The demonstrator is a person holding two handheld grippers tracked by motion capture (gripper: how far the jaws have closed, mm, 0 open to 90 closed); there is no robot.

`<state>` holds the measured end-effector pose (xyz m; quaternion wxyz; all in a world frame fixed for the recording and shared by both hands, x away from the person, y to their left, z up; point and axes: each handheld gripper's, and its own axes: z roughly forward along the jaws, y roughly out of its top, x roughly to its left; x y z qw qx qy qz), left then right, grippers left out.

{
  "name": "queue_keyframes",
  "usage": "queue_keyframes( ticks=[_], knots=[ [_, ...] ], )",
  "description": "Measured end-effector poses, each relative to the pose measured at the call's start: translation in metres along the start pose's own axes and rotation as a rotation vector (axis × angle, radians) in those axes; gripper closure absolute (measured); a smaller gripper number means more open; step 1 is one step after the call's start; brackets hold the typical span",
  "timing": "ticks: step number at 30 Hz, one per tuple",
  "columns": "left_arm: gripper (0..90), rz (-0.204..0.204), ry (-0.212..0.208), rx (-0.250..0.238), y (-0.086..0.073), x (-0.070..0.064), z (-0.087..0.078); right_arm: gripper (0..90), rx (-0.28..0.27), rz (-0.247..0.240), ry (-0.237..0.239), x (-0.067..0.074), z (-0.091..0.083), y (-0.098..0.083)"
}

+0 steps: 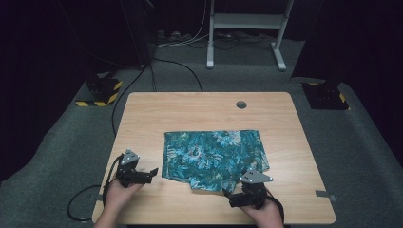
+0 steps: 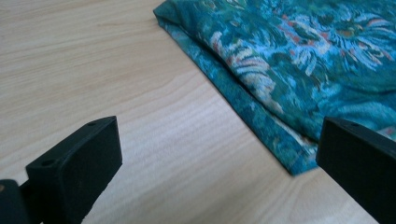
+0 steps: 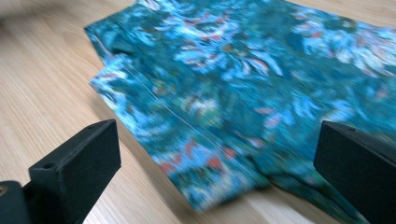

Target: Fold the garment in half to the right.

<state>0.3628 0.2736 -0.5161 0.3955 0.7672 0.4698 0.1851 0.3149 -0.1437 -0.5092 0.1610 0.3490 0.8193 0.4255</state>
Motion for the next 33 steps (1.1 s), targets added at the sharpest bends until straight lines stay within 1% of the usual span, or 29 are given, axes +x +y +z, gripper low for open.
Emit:
queue_keyframes(
  ticks=[7,9,13,15,17,20,26,30,33],
  knots=[
    [0.8,0.008,0.001,-0.005,0.014,0.003,0.011,0.5,-0.011,-0.016,0.021,0.015,0.013,0.012],
    [0.8,0.006,-0.01,-0.01,0.018,0.004,0.015,0.5,-0.016,-0.015,0.023,0.019,0.016,0.016],
    [0.8,0.008,-0.013,-0.015,0.027,0.006,0.023,0.5,-0.025,-0.026,0.032,0.028,0.025,0.024],
    [0.8,-0.001,-0.017,-0.02,0.03,0.008,0.026,0.5,-0.03,-0.031,0.04,0.034,0.029,0.028],
    [0.8,-0.007,-0.008,-0.017,0.033,0.01,0.03,0.5,-0.031,-0.037,0.047,0.039,0.035,0.031],
    [0.8,-0.038,-0.019,-0.003,0.037,0.016,0.037,0.5,-0.029,-0.046,0.058,0.046,0.043,0.035],
    [1.2,-0.062,-0.039,0.008,0.044,0.025,0.048,0.7,-0.035,-0.057,0.079,0.058,0.06,0.044],
    [1.7,-0.076,-0.052,0.007,0.05,0.03,0.055,0.9,-0.03,-0.046,0.097,0.065,0.073,0.05],
    [2.2,-0.065,-0.052,0.003,0.056,0.03,0.059,1.0,-0.021,-0.037,0.115,0.07,0.083,0.054]
  ],
)
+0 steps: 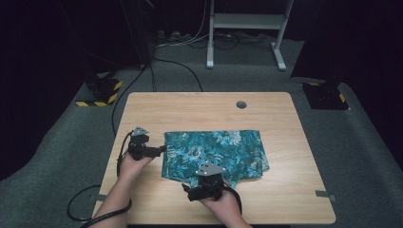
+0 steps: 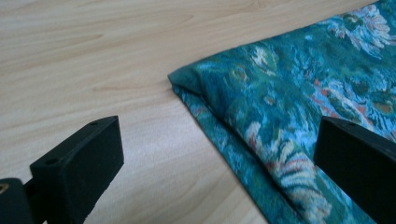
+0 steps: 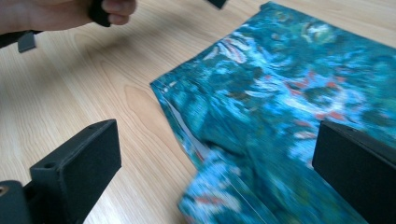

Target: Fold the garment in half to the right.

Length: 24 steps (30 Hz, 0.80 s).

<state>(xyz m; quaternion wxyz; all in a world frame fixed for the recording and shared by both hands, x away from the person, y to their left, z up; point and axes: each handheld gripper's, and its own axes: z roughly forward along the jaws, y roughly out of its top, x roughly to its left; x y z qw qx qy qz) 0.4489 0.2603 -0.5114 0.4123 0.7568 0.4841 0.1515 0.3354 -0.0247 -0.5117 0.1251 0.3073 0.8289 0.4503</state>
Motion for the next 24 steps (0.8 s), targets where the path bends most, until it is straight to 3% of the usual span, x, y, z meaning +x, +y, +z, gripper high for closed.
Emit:
queue_keyframes(
  ticks=[8,24],
  knots=[
    [2.5,0.008,-0.005,0.0,0.014,0.001,0.014,1.7,0.014,-0.002,0.017,0.009,0.021,0.008],
    [6.4,-0.038,-0.017,0.034,0.026,0.008,0.049,8.4,0.015,0.021,0.013,0.013,0.046,0.027]
  ],
)
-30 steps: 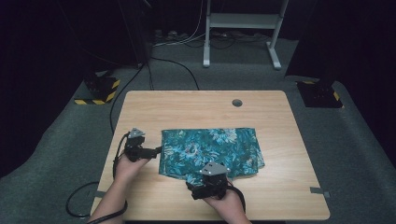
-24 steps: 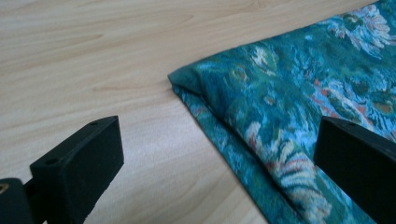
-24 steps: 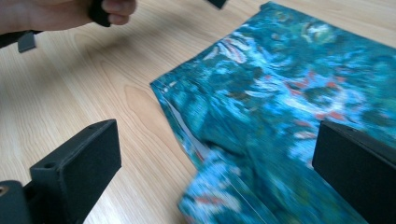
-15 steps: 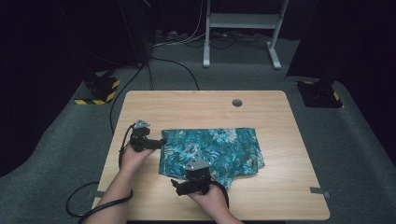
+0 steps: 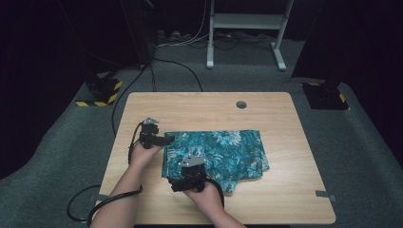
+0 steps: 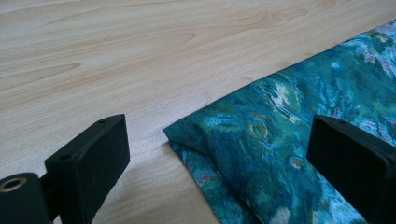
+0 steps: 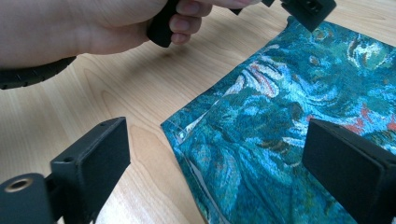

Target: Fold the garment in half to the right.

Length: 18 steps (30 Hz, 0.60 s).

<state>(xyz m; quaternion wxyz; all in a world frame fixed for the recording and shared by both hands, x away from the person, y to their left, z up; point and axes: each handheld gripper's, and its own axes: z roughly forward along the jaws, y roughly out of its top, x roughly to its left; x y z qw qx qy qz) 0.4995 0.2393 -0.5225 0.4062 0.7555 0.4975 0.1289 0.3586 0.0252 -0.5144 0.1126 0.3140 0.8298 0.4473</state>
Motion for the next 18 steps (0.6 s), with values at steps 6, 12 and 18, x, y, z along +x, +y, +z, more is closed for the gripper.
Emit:
queue_keyframes(
  ticks=[6,12,18],
  knots=[
    [10.8,-0.019,-0.008,0.014,0.002,0.002,0.006,13.4,0.002,0.002,-0.011,0.002,0.006,0.001],
    [17.8,-0.019,-0.011,0.032,-0.002,0.0,0.012,29.7,0.021,-0.022,0.004,0.011,0.019,-0.002],
    [28.4,-0.026,-0.015,0.027,-0.004,0.001,0.015,42.5,0.045,-0.082,-0.012,0.02,0.029,-0.004]
  ],
)
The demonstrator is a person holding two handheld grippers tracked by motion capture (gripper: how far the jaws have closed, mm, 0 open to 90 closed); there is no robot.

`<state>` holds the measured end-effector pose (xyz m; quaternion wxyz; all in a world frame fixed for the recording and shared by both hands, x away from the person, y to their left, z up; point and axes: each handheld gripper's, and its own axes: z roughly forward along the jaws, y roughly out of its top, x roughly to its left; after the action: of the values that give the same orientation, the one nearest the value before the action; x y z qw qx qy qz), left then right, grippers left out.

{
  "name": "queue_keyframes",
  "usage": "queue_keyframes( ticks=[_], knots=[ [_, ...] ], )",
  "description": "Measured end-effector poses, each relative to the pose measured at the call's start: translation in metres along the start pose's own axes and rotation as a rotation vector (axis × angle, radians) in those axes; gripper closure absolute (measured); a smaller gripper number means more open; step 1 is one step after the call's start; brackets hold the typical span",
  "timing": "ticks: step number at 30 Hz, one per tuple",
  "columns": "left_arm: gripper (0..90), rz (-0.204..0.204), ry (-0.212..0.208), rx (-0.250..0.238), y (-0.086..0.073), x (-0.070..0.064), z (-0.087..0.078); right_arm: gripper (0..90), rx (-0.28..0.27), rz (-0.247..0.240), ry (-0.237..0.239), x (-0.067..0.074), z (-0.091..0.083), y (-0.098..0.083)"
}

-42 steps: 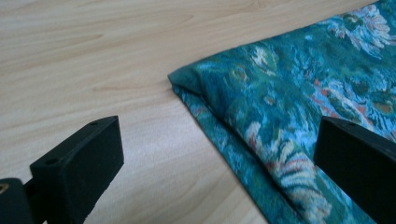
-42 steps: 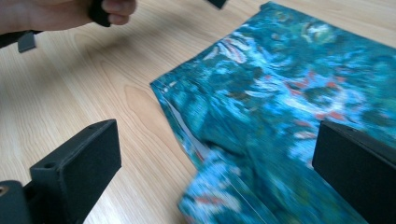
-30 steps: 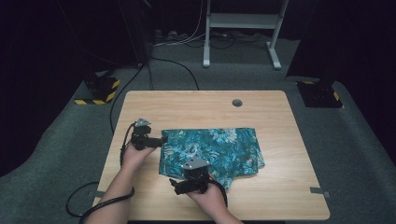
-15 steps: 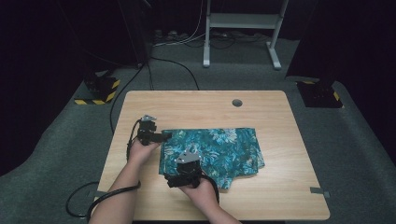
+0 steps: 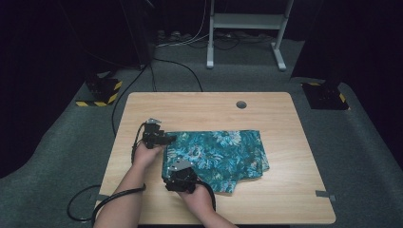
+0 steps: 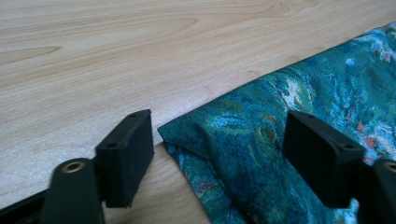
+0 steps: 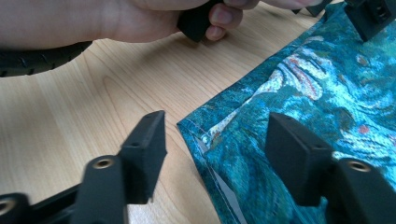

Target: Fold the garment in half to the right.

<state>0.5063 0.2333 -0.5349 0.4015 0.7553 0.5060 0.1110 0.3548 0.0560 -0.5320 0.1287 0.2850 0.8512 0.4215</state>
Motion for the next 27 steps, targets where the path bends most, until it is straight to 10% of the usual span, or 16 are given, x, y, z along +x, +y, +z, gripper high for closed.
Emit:
queue_keyframes(
  ticks=[10,27],
  knots=[
    [42.3,0.019,0.014,-0.018,-0.002,-0.003,0.002,46.3,0.04,-0.054,-0.036,0.006,0.015,0.002],
    [66.7,0.019,0.109,-0.057,-0.009,-0.017,0.003,59.2,0.039,0.01,-0.099,0.006,0.018,-0.001]
  ],
)
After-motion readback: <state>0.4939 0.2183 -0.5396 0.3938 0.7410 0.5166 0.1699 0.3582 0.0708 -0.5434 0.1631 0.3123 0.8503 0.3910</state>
